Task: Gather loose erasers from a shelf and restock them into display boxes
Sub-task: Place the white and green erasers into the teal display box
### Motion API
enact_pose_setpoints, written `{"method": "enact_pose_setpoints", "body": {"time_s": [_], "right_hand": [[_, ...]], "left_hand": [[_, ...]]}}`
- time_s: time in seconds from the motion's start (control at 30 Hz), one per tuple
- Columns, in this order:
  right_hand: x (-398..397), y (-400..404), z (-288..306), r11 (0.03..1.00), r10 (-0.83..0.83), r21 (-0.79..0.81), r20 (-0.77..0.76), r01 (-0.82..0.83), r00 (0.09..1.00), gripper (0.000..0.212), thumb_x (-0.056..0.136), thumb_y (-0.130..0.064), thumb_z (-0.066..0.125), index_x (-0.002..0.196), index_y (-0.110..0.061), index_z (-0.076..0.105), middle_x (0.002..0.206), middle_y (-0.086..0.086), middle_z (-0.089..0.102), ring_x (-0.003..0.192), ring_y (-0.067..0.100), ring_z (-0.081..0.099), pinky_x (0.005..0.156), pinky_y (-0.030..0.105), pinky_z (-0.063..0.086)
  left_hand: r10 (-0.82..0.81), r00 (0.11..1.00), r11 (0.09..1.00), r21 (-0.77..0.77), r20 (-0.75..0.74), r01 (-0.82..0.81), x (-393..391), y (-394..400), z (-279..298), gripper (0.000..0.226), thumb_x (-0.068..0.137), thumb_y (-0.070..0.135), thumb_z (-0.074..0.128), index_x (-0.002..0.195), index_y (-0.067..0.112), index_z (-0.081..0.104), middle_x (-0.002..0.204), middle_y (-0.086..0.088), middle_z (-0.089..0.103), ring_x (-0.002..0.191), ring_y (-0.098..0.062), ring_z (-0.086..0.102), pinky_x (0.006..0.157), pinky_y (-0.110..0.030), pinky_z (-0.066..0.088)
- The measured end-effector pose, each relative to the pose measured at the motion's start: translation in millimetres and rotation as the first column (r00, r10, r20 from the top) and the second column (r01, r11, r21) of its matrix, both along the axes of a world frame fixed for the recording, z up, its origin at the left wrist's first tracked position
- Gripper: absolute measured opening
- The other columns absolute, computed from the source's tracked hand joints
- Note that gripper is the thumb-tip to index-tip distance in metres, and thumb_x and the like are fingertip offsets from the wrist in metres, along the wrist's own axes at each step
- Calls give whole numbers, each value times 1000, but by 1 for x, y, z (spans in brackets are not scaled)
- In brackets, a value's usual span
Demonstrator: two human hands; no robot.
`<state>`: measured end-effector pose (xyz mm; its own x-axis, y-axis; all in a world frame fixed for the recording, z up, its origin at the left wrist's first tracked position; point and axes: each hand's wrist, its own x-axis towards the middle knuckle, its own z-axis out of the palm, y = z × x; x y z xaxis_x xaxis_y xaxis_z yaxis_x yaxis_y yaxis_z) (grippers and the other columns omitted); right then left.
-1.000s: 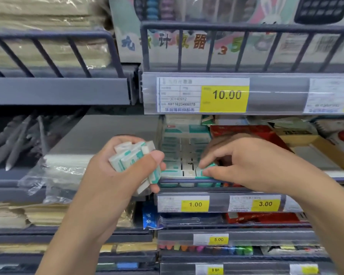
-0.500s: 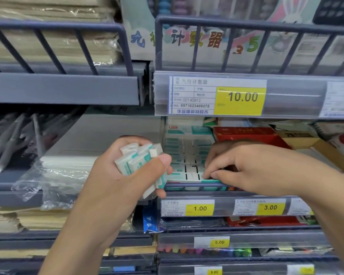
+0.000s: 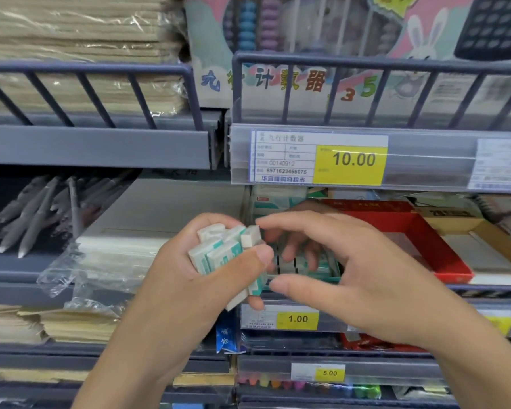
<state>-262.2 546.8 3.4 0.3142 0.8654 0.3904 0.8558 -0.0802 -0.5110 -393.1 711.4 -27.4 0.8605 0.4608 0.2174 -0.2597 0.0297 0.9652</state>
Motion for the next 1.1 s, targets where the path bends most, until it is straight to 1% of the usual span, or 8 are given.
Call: {"method": "enact_pose_setpoints", "body": {"time_s": [0.17, 0.37, 0.5, 0.67, 0.73, 0.87, 0.97, 1.1], "right_hand": [[-16, 7, -14, 986, -43, 156, -76, 54, 996, 57, 80, -49, 74, 133, -42, 55, 106, -23, 56, 99, 6, 58, 84, 14, 44], [-14, 11, -22, 945, 100, 325, -362, 25, 927, 44, 83, -15, 75, 118, -35, 60, 108, -9, 66, 100, 18, 63, 82, 27, 51], [3, 7, -15, 958, 85, 282, -475, 60, 876, 42, 85, 2, 73, 111, -31, 67, 98, -2, 70, 88, 14, 68, 76, 26, 55], [38, 4, -3, 961, -267, 7, -213, 275, 940, 19, 85, -21, 77, 92, -38, 72, 57, -26, 59, 44, -3, 51, 45, 8, 33], [49, 12, 0, 942, -332, -119, -182, 314, 926, 23, 84, -23, 77, 97, -41, 70, 63, -23, 60, 48, -5, 53, 47, 8, 35], [61, 34, -4, 911, -335, -282, -80, 301, 939, 31, 83, -23, 76, 108, -41, 69, 94, -20, 63, 85, 0, 62, 75, 12, 47], [61, 42, -7, 906, -314, -300, -10, 297, 949, 26, 83, -35, 76, 104, -43, 66, 76, -25, 55, 67, -10, 55, 60, 4, 39], [62, 48, -8, 887, -302, -312, 170, 342, 938, 19, 88, -36, 69, 106, -36, 67, 83, -20, 54, 79, 3, 54, 66, 19, 39]], "left_hand": [[-36, 999, 998, -45, 15, 37, -3, -7, 2, 35, 70, 38, 90, 97, 24, 73, 89, -15, 77, 74, -24, 72, 64, -29, 60], [-6, 1000, 999, -32, 12, 6, -4, -7, 1, 37, 66, 38, 91, 95, 25, 73, 86, -7, 76, 69, -22, 74, 62, -23, 58], [124, 992, 992, -20, 10, -124, -3, -2, 0, 33, 63, 38, 88, 91, 27, 72, 90, -12, 76, 60, -25, 71, 59, -27, 58], [143, 990, 988, -53, -9, -143, -1, 4, 0, 36, 60, 33, 84, 92, 27, 70, 87, -14, 77, 54, -26, 63, 58, -31, 59], [145, 989, 988, -40, -17, -146, -1, 5, 0, 34, 61, 31, 84, 91, 28, 70, 86, -13, 77, 53, -25, 63, 58, -31, 59], [154, 988, 987, -45, -24, -155, 2, 5, -1, 23, 71, 18, 81, 88, 29, 70, 84, -15, 77, 50, -25, 61, 55, -29, 57], [156, 988, 987, -39, -24, -156, 2, 7, -2, 24, 70, 20, 82, 89, 30, 70, 85, -15, 77, 51, -25, 62, 56, -31, 57], [169, 985, 985, -38, -34, -170, 0, 9, -1, 32, 61, 31, 86, 89, 30, 70, 85, -13, 77, 51, -26, 64, 56, -27, 56]]}}
